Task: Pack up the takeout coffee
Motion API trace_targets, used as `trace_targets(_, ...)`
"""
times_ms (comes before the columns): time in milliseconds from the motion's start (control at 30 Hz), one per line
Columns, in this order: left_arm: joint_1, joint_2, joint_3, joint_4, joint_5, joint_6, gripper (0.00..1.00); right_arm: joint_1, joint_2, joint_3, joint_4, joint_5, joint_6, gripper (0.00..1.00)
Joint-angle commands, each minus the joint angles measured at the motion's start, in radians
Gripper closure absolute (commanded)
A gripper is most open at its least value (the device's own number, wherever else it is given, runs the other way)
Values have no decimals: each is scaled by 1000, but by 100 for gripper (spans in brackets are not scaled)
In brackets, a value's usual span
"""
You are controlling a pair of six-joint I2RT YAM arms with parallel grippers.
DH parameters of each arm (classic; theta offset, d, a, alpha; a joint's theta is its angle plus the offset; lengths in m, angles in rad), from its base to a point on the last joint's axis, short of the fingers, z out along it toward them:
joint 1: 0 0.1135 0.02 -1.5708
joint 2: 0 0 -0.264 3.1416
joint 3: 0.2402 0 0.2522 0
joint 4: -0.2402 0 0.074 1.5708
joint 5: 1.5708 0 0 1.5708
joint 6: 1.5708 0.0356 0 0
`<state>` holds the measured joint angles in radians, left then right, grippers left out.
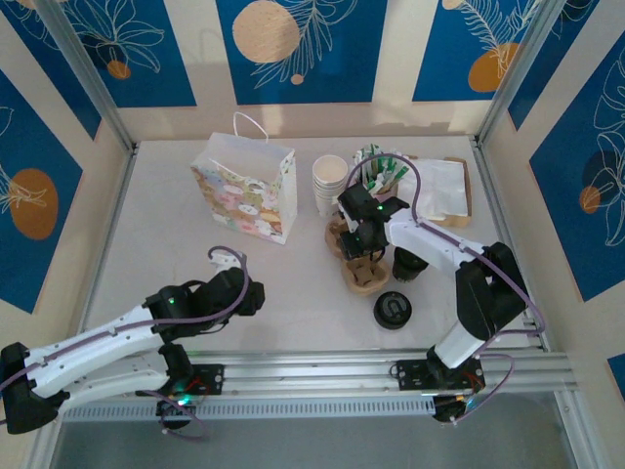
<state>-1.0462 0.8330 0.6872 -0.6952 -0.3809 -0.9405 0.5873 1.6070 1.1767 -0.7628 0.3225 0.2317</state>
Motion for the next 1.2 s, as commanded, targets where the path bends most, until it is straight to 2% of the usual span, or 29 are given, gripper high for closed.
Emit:
trace_targets(0, -10, 5, 3, 7, 11, -3, 53, 9, 2, 24, -7, 13, 14, 58)
trace_targets(300, -10, 4, 2, 7, 14, -6, 53, 22, -38, 34, -20, 27, 17, 62)
trace_targets(633, -10, -1, 2, 2, 11, -6, 52, 21, -86, 29, -22, 25, 30, 63)
trace_targets(933, -11, -15, 42, -42, -24, 26, 52, 22, -181, -7, -1, -20, 50, 63)
trace_targets(1067, -10, -15, 119, -101, -51, 62, 44, 19, -248, -35, 24, -48, 55, 63)
trace_targets(1167, -9, -2, 208, -181, -117, 66, 39, 20, -298, -52, 40, -59, 55, 64)
